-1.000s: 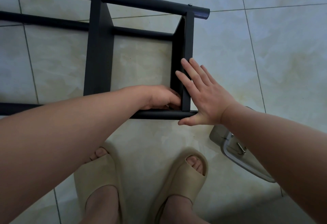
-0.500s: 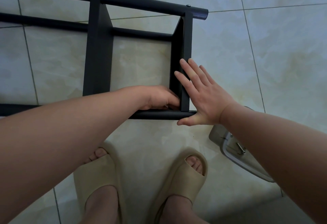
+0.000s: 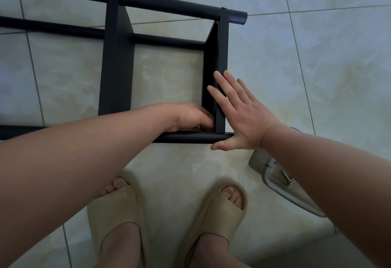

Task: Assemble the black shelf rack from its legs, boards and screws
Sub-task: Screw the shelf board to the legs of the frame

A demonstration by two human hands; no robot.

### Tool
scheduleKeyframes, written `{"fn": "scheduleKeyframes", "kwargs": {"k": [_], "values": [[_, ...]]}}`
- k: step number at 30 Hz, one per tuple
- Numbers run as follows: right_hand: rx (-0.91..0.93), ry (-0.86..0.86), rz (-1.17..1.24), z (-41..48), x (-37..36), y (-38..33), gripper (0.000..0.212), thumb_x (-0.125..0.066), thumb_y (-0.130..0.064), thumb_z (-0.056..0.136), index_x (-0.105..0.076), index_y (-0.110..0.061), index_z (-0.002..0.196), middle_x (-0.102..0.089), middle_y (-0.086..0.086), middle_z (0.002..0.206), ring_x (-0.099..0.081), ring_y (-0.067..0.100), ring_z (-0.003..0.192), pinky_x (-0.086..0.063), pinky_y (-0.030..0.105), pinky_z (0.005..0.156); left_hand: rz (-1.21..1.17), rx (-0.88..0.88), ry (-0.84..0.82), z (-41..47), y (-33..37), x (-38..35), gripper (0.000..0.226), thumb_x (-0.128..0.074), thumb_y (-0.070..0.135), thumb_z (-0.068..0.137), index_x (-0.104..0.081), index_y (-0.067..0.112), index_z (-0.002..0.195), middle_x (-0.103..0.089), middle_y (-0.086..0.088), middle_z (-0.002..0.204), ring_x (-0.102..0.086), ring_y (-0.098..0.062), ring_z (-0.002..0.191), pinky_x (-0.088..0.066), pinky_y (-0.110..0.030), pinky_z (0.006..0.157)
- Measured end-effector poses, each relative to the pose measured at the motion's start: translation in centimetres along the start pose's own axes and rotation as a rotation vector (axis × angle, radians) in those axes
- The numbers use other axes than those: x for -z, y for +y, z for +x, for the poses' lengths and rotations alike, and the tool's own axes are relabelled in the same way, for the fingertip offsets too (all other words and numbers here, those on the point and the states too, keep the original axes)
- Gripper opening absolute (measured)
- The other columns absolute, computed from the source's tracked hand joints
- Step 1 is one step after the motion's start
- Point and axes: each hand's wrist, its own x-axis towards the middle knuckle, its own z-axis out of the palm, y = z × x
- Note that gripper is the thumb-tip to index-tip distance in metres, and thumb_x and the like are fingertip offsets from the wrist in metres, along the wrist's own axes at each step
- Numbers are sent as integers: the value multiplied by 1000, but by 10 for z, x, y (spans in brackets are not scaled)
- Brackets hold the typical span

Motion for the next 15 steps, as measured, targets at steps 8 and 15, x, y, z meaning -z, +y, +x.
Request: {"fn": "scheduleKeyframes", "kwargs": {"k": [8, 15], "values": [[4, 0, -1, 0, -1, 0, 125, -38, -93, 76, -18, -2, 160, -5, 22, 168, -1, 40, 156, -18, 61, 122, -55, -12, -6, 1, 0, 1, 10, -63, 2, 88, -72, 4, 94, -72, -7, 83, -69, -18, 76, -55, -27, 75], [3, -3, 0, 0, -1, 0, 125, -37, -93, 75, -17, -3, 160, -4, 21, 168, -1, 39, 156, -18, 60, 123, -7, -22, -14, 2, -1, 1, 12, -59, -1, 89, -67, 4, 97, -66, -7, 77, -62, -19, 70, -48, -25, 69]]}}
